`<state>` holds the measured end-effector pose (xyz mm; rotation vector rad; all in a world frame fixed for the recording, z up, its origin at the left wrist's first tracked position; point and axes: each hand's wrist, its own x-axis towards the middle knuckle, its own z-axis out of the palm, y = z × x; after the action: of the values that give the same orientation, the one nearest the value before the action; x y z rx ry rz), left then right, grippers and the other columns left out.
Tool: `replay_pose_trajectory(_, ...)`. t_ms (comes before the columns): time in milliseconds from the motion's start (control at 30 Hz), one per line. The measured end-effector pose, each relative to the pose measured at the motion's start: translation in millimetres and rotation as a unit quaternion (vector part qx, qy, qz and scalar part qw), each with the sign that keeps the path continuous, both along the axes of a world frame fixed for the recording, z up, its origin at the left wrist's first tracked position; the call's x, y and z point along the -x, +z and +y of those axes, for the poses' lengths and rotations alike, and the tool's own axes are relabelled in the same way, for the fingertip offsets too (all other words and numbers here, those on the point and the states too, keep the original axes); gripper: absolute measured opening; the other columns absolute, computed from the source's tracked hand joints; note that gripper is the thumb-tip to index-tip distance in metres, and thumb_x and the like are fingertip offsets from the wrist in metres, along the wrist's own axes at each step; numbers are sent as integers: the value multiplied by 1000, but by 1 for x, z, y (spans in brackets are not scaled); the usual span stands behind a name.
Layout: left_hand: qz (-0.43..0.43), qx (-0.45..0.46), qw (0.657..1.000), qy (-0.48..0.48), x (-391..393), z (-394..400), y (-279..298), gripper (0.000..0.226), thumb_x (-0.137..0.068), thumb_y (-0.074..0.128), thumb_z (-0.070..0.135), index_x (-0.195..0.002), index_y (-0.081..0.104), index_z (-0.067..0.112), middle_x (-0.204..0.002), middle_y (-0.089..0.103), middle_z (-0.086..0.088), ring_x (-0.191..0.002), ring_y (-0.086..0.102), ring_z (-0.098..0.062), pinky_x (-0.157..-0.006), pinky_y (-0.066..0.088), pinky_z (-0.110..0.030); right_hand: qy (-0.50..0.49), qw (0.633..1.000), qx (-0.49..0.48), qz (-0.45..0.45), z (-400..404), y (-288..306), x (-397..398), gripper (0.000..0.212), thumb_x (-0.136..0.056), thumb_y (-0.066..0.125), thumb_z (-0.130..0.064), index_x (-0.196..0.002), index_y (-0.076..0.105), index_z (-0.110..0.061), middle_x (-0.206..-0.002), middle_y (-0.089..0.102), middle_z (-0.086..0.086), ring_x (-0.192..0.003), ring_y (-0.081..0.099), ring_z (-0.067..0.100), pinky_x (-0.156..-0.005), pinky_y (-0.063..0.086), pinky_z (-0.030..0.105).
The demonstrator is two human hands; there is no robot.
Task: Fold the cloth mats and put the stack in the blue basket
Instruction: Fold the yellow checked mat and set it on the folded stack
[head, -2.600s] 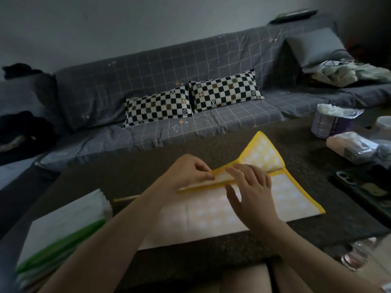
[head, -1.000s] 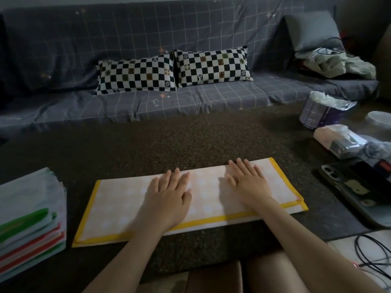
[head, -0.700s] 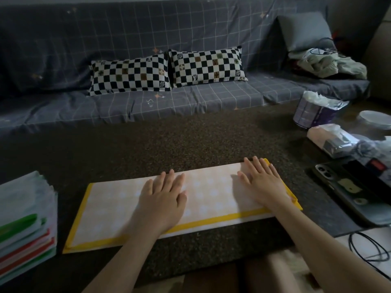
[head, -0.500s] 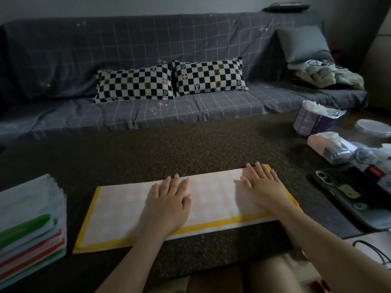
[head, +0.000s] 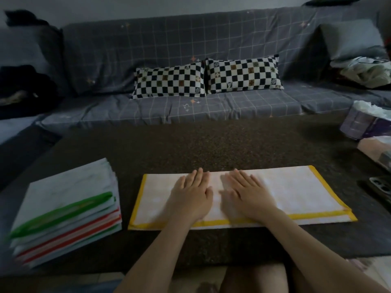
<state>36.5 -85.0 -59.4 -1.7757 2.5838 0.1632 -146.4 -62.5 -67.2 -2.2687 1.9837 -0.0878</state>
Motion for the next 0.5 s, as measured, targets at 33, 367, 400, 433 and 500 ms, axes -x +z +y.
replay_pose_trajectory(33,0,-3,1000,20,-13,-2,0,55,-100,9,44,-150,-7,28,-160,-9,5,-146,-9,-12,-120,-1,-42,1,1000,-8,8,0,1,0,55,-100,14,-45,-150,0,-26,-159,-6,-4,-146,-6,12,-117,-4,31)
replay_pose_trajectory(367,17,-61,991,120,-90,-8,5,56,-101,11,44,-151,-7,26,-159,-13,6,-145,-15,-11,-117,-11,-45,-8,999,-10,30,3,5,-3,54,-100,12,-45,-149,-4,-28,-158,-8,-5,-145,-9,11,-116,-6,30)
replay_pose_trajectory(400,18,-70,990,121,-89,-9,6,56,-101,12,44,-151,-7,27,-159,-14,6,-145,-15,-12,-117,-11,-46,-9,999,-12,29,2,5,-3,55,-100,12,-45,-149,-4,-28,-158,-9,-5,-145,-9,11,-116,-6,31)
replay_pose_trajectory(433,21,-81,989,123,-88,-10,9,57,-101,13,44,-151,-6,27,-159,-13,6,-145,-16,-12,-117,-12,-47,-11,999,-15,27,2,5,-4,55,-100,12,-45,-149,-5,-28,-158,-9,-5,-145,-9,11,-116,-6,31)
replay_pose_trajectory(500,31,-108,986,125,-88,-13,19,59,-101,21,45,-152,-2,27,-160,-9,5,-146,-13,-14,-117,-11,-50,-14,999,-21,20,2,6,-5,55,-100,14,-44,-150,-4,-28,-158,-8,-5,-146,-8,13,-117,-5,32)
